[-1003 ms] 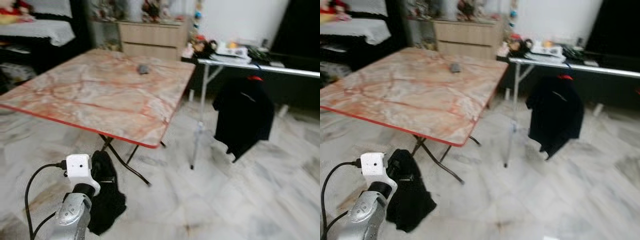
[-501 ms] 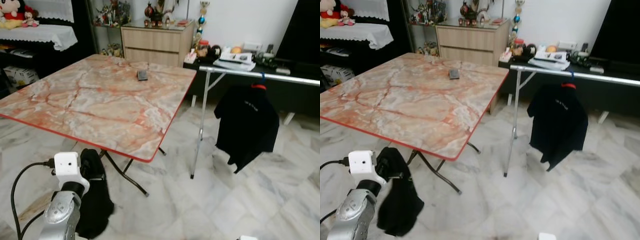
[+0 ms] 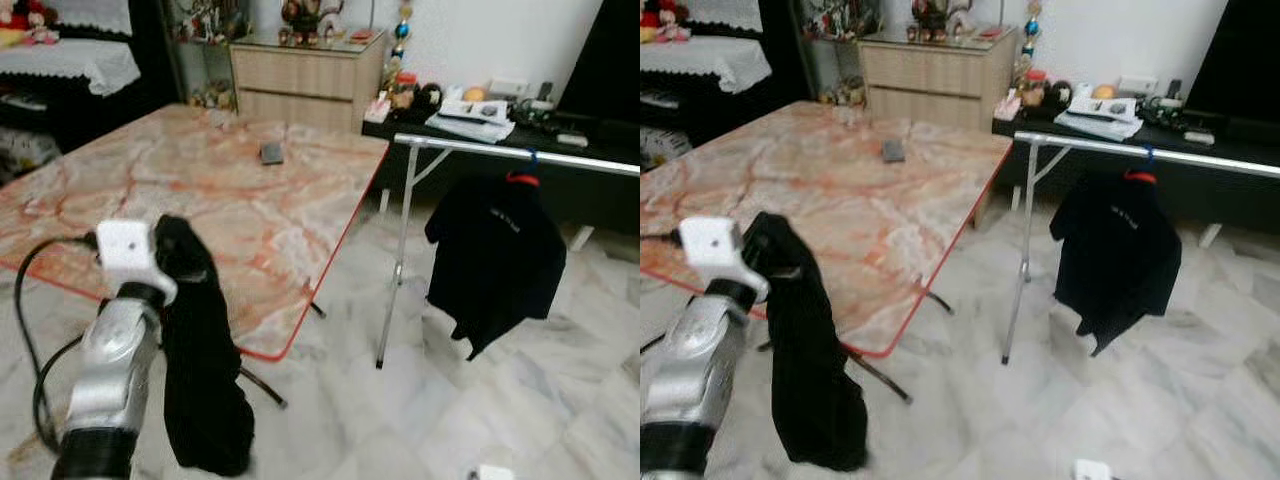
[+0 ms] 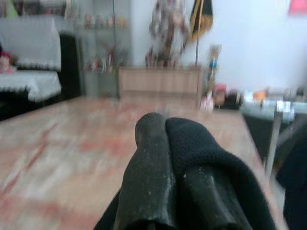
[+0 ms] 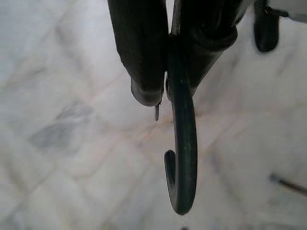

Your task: Hang hanger

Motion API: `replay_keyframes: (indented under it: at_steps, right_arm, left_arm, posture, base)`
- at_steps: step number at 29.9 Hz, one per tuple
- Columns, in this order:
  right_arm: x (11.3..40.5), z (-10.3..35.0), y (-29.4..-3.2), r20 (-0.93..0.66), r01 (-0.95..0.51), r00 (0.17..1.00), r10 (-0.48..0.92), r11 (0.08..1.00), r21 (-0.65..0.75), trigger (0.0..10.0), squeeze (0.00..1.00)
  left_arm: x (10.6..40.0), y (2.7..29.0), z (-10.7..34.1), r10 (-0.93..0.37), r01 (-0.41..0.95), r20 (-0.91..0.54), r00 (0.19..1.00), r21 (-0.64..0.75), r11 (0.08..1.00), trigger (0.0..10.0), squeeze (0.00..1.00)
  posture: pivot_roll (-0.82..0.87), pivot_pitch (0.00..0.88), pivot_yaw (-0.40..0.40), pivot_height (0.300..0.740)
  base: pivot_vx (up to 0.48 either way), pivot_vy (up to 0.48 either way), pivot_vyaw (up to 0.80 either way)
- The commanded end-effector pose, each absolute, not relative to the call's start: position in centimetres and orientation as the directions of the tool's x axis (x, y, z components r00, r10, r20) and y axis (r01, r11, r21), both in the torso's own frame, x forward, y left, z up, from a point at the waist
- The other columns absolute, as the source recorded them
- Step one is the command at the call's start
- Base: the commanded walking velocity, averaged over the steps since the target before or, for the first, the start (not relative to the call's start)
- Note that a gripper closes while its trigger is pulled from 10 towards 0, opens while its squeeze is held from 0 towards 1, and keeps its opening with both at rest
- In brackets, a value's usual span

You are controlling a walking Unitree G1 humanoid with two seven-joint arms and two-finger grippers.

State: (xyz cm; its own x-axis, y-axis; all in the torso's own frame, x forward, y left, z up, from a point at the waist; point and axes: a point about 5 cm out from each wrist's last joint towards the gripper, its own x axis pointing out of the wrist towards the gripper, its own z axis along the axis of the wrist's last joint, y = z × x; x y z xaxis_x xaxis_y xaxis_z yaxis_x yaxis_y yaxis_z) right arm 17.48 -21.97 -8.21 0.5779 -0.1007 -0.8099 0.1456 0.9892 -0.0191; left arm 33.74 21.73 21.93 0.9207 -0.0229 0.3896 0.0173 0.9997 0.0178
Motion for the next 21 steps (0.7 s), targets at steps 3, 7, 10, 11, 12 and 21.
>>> replay_keyframes:
  at_steps: [3,7,10,11,12,21]
  right_arm:
    - [18.0,-8.2,-20.9,-0.807,0.137,0.585,-0.077,0.991,0.005,10.0,0.0]
    - [18.1,-8.1,-20.9,-0.806,0.141,0.586,-0.079,0.99,0.005,10.0,0.0]
    - [18.1,-8.1,-20.9,-0.806,0.145,0.587,-0.081,0.989,0.007,10.0,0.0]
    - [18.1,-8.1,-20.9,-0.806,0.147,0.587,-0.081,0.989,0.007,10.0,0.0]
    - [18.2,-8.1,-20.9,-0.806,0.147,0.587,-0.081,0.989,0.007,10.0,0.0]
    - [18.2,-8.1,-20.9,-0.805,0.147,0.587,-0.083,0.989,0.005,10.0,0.0]
  left_arm:
    - [35.1,22.8,26.3,-0.009,0.005,0.496,0.868,0.008,1.0,10.0,0.0]
    - [36.8,22.5,29.5,-0.022,0.012,0.536,0.844,0.022,1.0,10.0,0.0]
    - [37.4,22.4,30.5,-0.025,0.008,0.541,0.841,0.035,0.999,10.0,0.0]
    - [37.9,22.2,31.2,-0.028,0.003,0.546,0.837,0.046,0.999,10.0,0.0]
    - [38.1,22.2,31.6,-0.029,0.003,0.55,0.835,0.048,0.999,10.0,0.0]
    - [39.0,22.3,34.2,-0.036,-0.002,0.584,0.811,0.064,0.998,10.0,0.0]
  posture:
    - [0.16,0.0,-0.027,0.74]
    - [0.16,0.0,-0.023,0.74]
    - [0.16,0.0,-0.023,0.74]
    - [0.16,0.0,-0.022,0.74]
    - [0.16,0.0,-0.022,0.74]
    - [0.17,0.0,-0.023,0.74]
  base:
    - [0.354,0.0,0.0]
    - [0.362,0.0,0.0]
    - [0.369,0.0,0.0]
    - [0.48,0.0,0.0]
    - [0.48,0.0,0.0]
    - [0.48,0.0,0.0]
